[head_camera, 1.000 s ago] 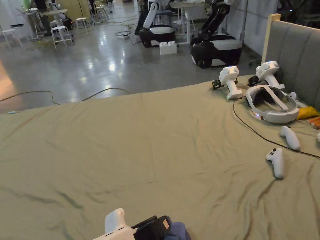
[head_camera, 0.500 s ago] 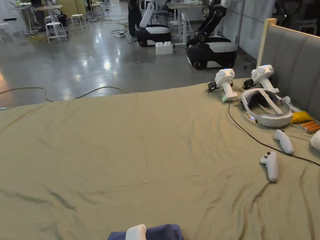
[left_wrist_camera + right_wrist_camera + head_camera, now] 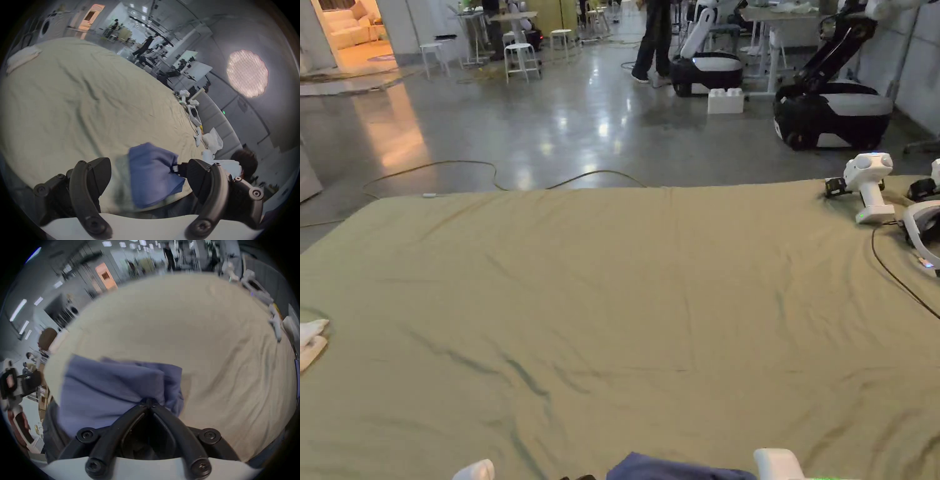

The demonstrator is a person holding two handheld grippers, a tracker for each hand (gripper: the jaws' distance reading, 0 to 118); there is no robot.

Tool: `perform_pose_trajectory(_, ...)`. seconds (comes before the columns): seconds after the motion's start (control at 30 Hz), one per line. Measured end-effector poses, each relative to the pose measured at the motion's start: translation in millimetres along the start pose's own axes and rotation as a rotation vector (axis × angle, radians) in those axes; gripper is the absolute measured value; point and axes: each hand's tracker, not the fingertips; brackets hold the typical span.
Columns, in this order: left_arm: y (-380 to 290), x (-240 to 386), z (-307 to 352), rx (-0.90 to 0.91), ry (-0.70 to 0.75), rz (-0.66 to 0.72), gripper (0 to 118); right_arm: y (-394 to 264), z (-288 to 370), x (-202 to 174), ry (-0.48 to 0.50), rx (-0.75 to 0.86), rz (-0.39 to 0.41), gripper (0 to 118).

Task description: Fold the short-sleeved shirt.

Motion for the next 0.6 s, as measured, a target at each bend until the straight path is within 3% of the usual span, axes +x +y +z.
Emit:
perform_pose_trajectory(0.03, -1.3, -6.1, -3.2, -0.015, 0.002, 0.037, 100, -1.2, 7.1, 4.9, 0.048, 0.088, -0.067, 0)
perform_pose_trajectory(0.07, -2.5, -11.8, -9.7, -0.036, -0.002, 0.066, 100, -0.9, 14.4, 5.1, 0.043, 0.067, -0.115, 0)
perform_pose_trajectory(0.2, -7.2, -15.6, -51.7, -0.134, -0.048, 0.134, 100, -10.2, 8.7, -1.0, -0.011, 0.105, 0.033, 0)
perform_pose_trajectory(0.33, -14.3, -20.6, -90.2, -0.177, -0.091, 0.137, 94, -13.2, 13.7, -2.7, -0.001, 0.102, -0.02, 0)
perform_pose_trajectory(0.43, -20.5, -11.1, -108.1, -0.224, -0.102, 0.118, 52, -12.7, 14.0, 2.6, 0.019, 0.102, -0.047, 0)
perform_pose_trajectory(0.53, -18.7, -13.1, -109.8, -0.222, -0.088, 0.118, 39, -15.6, 13.5, 8.5, 0.045, 0.113, -0.082, 0)
perform_pose_trajectory(0.6, -17.7, -20.2, -108.2, -0.223, -0.098, 0.162, 38, -18.0, 15.5, 11.1, 0.066, 0.124, -0.103, 0)
